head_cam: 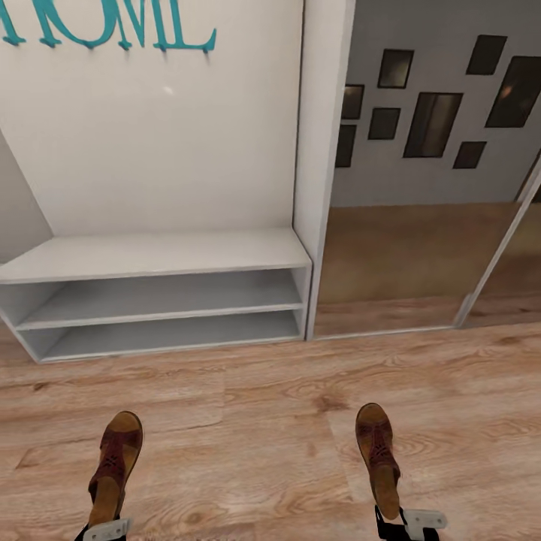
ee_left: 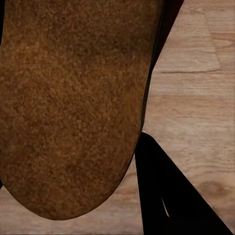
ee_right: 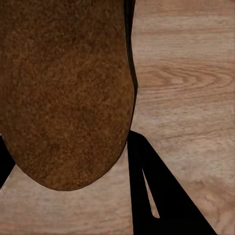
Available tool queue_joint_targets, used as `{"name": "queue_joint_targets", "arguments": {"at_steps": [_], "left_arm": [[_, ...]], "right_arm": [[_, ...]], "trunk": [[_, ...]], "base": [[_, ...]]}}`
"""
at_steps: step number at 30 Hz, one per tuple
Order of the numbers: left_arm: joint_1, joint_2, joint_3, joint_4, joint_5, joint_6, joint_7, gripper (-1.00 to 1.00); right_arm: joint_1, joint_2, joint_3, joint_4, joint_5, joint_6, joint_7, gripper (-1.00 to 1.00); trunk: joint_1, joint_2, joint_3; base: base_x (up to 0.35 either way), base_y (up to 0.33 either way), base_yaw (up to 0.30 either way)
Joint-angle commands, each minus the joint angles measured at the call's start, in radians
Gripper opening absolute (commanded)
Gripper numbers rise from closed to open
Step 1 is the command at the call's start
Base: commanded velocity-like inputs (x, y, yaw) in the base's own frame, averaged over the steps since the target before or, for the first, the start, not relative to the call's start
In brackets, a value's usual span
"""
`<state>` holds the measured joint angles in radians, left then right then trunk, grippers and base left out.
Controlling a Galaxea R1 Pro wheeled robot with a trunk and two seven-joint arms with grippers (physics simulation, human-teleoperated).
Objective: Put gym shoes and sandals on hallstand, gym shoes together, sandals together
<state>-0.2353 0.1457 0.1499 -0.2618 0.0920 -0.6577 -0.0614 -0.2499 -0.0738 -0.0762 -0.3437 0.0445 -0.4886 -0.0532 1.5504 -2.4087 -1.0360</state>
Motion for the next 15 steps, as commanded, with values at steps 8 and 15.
{"name": "queue_joint_targets", "arguments": {"at_steps": [8, 15], "left_arm": [[-0.001, 0.000, 0.000, 0.001, 0.006, -0.002, -0.006, -1.00], [-0.001, 0.000, 0.000, 0.001, 0.007, -0.002, -0.006, -1.00]], "right_arm": [[-0.001, 0.000, -0.002, 0.000, 0.001, -0.002, 0.000, -1.00], [0.000, 0.000, -0.002, 0.000, 0.001, -0.002, -0.001, -1.00]], "trunk": [[0.000, 0.000, -0.001], [0.000, 0.000, -0.001]], "base": [[0.000, 0.000, 0.281], [0.000, 0.000, 0.281]]}}
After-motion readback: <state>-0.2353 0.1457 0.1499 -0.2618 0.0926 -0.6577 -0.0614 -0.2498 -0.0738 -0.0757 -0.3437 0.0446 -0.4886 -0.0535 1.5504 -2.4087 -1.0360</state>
